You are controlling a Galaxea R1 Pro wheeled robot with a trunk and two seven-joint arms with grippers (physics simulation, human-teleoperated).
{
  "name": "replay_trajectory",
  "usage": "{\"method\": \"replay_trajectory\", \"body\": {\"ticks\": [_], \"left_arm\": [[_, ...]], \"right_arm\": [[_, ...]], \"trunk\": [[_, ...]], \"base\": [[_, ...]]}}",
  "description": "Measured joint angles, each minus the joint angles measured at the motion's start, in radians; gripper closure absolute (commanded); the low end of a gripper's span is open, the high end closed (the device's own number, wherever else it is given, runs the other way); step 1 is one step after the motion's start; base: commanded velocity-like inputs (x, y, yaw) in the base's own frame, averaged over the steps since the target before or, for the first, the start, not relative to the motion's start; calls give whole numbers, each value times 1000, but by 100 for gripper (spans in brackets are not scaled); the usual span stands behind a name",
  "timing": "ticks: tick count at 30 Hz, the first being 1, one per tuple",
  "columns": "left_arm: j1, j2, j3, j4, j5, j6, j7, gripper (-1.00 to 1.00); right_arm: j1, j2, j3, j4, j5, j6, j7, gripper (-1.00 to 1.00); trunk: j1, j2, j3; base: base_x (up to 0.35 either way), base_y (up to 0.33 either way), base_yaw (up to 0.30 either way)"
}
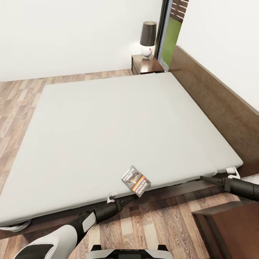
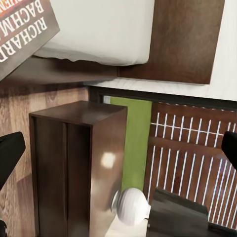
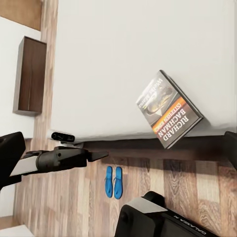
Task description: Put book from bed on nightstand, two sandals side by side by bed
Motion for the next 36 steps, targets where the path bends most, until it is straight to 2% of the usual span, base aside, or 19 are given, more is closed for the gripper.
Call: {"method": "replay_trajectory", "body": {"ticks": [26,36], "left_arm": [[0,0,0,0,1,0,3,-100],[0,-1,-1,0,0,0,3,-100]], "right_arm": [[0,0,0,0,0,0,0,-100],[0,0,1,0,0,0,0,-100]], "trunk": [[0,0,0],[38,-70,-31]], "base": [[0,0,-3],[0,0,0]]}}
